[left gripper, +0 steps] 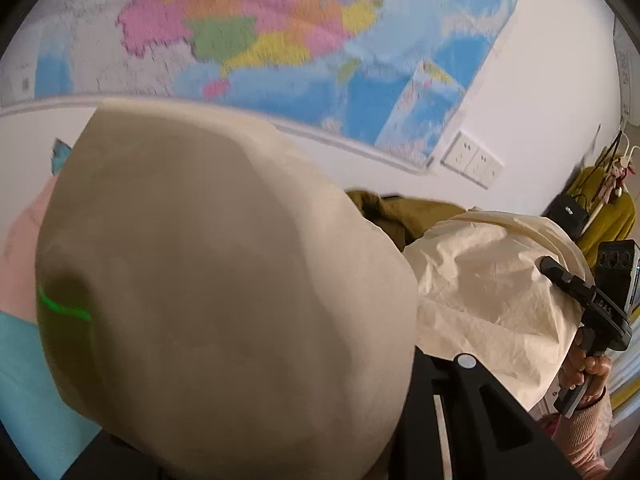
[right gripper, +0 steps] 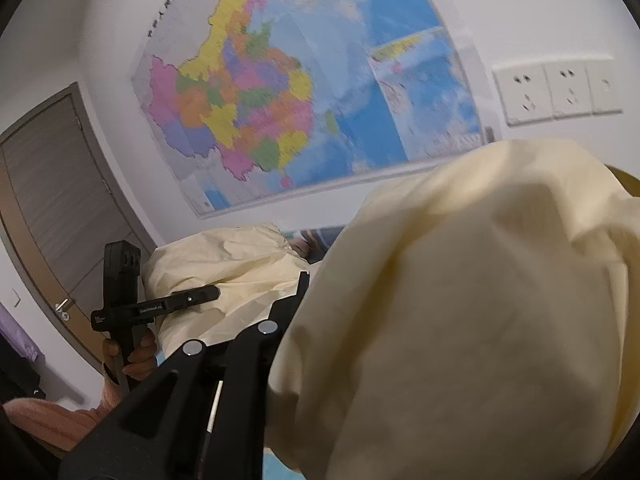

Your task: Fold large clothes

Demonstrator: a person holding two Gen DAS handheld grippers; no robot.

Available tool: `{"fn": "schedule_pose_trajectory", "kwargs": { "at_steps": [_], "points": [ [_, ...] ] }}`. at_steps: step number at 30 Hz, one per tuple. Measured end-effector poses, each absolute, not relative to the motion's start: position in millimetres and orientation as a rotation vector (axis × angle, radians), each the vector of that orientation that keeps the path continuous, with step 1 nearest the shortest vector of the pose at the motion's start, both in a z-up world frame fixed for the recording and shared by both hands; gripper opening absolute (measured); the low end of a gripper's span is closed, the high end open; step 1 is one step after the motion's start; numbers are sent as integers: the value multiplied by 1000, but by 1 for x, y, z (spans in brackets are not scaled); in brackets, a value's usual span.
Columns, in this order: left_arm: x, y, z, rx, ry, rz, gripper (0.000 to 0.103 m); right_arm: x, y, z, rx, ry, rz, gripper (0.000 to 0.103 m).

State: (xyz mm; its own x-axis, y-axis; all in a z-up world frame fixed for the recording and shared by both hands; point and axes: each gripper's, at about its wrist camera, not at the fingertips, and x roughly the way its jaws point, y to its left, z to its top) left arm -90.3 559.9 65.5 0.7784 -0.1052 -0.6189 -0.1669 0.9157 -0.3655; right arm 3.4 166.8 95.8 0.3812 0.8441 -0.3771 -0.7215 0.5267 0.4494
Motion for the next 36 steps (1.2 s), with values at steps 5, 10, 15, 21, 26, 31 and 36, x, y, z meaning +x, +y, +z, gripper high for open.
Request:
{"fn": "schedule_pose_trajectory", "kwargs": {
  "at_steps": [5, 10, 15, 21, 26, 31, 36],
  "points": [
    [-93, 583, 96, -372, 627, 102, 21, 13, 201, 119, 210, 580, 1057, 14],
    [-93, 623, 119, -375, 595, 183, 21, 26, 243, 136, 194, 557, 1107, 14],
    [-89, 664, 140, -362, 564, 284, 21, 42, 291, 143, 189, 567, 1161, 14],
    [-83, 715, 151, -352, 559, 410, 21, 60, 357, 139, 185, 596, 1211, 14],
    [-79, 756, 149, -370, 561, 491, 21, 71, 409, 132, 186, 606, 1243, 14],
    [-81, 805, 147, -388, 554, 568, 21, 76, 462, 122, 186, 621, 1273, 14],
    [-75, 857, 144, -372, 535, 648, 21, 66, 515, 116, 136, 571, 1287, 14]
  ]
}}
